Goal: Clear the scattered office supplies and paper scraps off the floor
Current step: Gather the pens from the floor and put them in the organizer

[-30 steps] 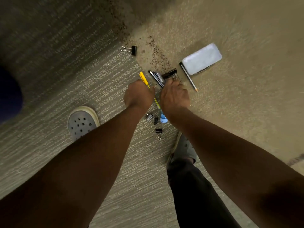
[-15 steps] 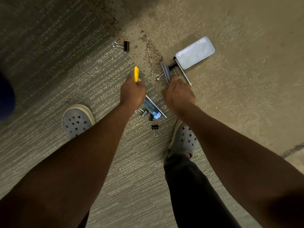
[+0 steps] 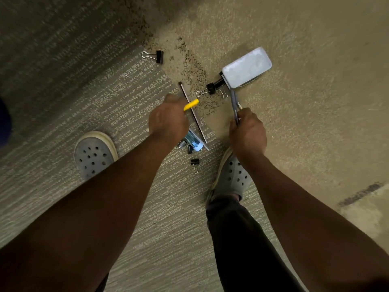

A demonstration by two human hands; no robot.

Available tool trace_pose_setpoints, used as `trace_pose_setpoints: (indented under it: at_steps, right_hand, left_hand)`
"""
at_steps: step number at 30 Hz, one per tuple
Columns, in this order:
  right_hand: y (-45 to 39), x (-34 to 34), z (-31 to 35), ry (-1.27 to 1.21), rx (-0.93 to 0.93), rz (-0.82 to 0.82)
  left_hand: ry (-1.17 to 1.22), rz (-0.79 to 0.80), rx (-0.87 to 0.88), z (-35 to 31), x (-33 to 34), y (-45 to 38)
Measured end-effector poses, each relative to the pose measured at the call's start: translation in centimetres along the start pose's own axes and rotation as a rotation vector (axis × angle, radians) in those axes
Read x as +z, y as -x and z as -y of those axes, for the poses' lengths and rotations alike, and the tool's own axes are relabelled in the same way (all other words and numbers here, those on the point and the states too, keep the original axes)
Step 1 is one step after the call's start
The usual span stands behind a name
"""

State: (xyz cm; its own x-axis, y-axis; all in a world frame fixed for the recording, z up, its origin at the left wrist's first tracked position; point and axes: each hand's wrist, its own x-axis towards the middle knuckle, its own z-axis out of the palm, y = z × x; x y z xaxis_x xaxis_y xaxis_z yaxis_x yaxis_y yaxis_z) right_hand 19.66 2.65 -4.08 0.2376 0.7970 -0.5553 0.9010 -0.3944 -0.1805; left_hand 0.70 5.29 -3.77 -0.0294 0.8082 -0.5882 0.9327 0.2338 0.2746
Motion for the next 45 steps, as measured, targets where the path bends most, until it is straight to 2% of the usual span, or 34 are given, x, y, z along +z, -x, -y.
trace_pose_setpoints:
  at_steps: [2, 4, 6, 10, 12, 15, 18, 22, 25, 29, 31, 34, 39, 42, 45]
  right_hand:
    - [0.5, 0.1, -0.8, 0.027, 0.016, -0.021]
    - [0.8, 0.2, -1.2, 0.049, -0.012, -0.054]
    - [1.0, 0.3, -0.8, 0.032, -0.095, -0.052]
    - [0.8, 0.8, 1.6, -0.017, -0.301, 0.078]
    - [0.0, 0.8, 2.8, -0.107, -0.217, 0.048]
    - [-1.7, 0.0, 3.6, -0.411, 0.119, -0.164]
    - [-3.0, -0.6, 2.8, -0.442, 0.316, -0.315]
    - [-3.4, -0.7, 0.7, -0.436, 0.368, -0.271]
    - [-3.2, -0.3, -0.2, -0.358, 0.310, -0.141]
    - [-3.4, -0.3, -0.6, -0.326, 0.230, -0.096]
    - [-3.5, -0.3, -0.4, -0.272, 0.176, -0.077]
    - [-3.5, -0.2, -0.2, -0.135, 0.073, -0.036]
    - [-2.2, 0.0, 0.2, -0.165, -0.001, -0.027]
    - [-0.8, 0.0, 1.2, -0.266, 0.047, 0.011]
    - [0.3, -0.6, 2.6, -0.303, 0.008, -0.067]
  left_hand:
    - [-0.100, 0.108, 0.182, 0.5, 0.2, 0.3]
    - [-0.199, 0.174, 0.274, 1.1, 0.4, 0.5]
    - [-0.252, 0.164, 0.354, 1.8, 0.5, 0.5]
    - [-0.318, 0.114, 0.465, 2.9, 0.2, -0.2]
    - [-0.305, 0.081, 0.465, 3.4, -0.1, -0.6]
    - [-0.252, 0.041, 0.501, 3.8, -0.7, -1.3]
    - [-0.286, 0.064, 0.601, 3.0, -1.1, -2.1]
    - [-0.347, 0.092, 0.556, 0.2, -1.3, -3.6]
    - [-0.378, 0.104, 0.559, -0.4, -1.5, -4.2]
    - [-0.349, 0.110, 0.560, 0.7, -1.4, -3.9]
    - [-0.227, 0.083, 0.501, 1.9, -1.6, -3.5]
    - [0.118, 0.075, 0.320, 3.9, -2.3, -2.5]
    - [1.028, 0.400, -0.186, 5.3, -4.6, -0.5]
    - [1.373, 0.511, -0.351, 5.1, -5.6, 0.5]
    - [1.535, 0.571, -0.410, 4.1, -5.9, 1.0]
